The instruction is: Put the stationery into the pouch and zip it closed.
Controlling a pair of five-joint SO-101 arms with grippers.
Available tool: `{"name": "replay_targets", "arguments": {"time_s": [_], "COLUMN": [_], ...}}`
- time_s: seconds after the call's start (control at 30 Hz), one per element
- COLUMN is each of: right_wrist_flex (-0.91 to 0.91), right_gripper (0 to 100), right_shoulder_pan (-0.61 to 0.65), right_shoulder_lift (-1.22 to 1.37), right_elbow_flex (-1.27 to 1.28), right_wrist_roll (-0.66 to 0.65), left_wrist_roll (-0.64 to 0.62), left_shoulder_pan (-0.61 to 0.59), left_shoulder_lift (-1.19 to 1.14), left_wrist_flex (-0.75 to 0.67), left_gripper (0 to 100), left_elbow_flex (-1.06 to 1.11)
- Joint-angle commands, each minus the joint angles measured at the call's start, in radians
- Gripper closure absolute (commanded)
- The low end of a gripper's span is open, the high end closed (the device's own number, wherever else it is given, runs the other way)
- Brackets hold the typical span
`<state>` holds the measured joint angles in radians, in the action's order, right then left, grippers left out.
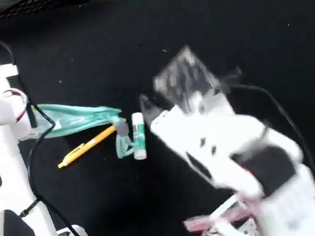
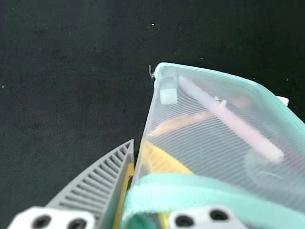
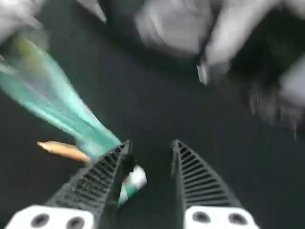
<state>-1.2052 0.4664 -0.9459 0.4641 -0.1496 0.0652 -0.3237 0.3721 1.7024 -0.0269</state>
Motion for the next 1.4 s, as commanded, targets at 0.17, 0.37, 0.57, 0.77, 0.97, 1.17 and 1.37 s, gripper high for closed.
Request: {"name": "replay_targets", "arguments": {"time_s": [0.17, 0.37, 0.57, 0.77, 0.97, 1.17, 1.37], "right_wrist_flex": [0.442, 0.485, 0.336, 0.262, 0.315, 0.358, 0.354], "right_gripper": [83.2, 77.0, 74.4, 74.4, 74.5, 82.4, 82.4], "right_shoulder_pan": [-0.029, -0.005, -0.003, 0.015, 0.106, 0.054, -0.011], "right_shoulder_lift": [0.298, 0.596, 0.809, 0.892, 0.931, 1.032, 1.150], "right_elbow_flex": [0.478, 0.323, 0.099, -0.038, -0.051, -0.084, -0.142], "right_wrist_roll": [0.141, 0.382, 0.473, 0.471, 0.471, 0.465, 0.462], "left_wrist_roll": [-0.058, -0.058, -0.058, -0.057, -0.057, -0.057, -0.057], "left_shoulder_pan": [-0.067, -0.070, -0.071, -0.071, -0.071, -0.071, -0.071], "left_shoulder_lift": [0.009, 0.009, 0.009, 0.009, 0.009, 0.009, 0.009], "left_wrist_flex": [-0.011, -0.011, -0.009, -0.009, -0.009, -0.008, -0.009], "left_gripper": [97, 97, 97, 97, 97, 97, 97], "left_elbow_flex": [-0.053, -0.045, -0.044, -0.044, -0.042, -0.042, -0.042]}}
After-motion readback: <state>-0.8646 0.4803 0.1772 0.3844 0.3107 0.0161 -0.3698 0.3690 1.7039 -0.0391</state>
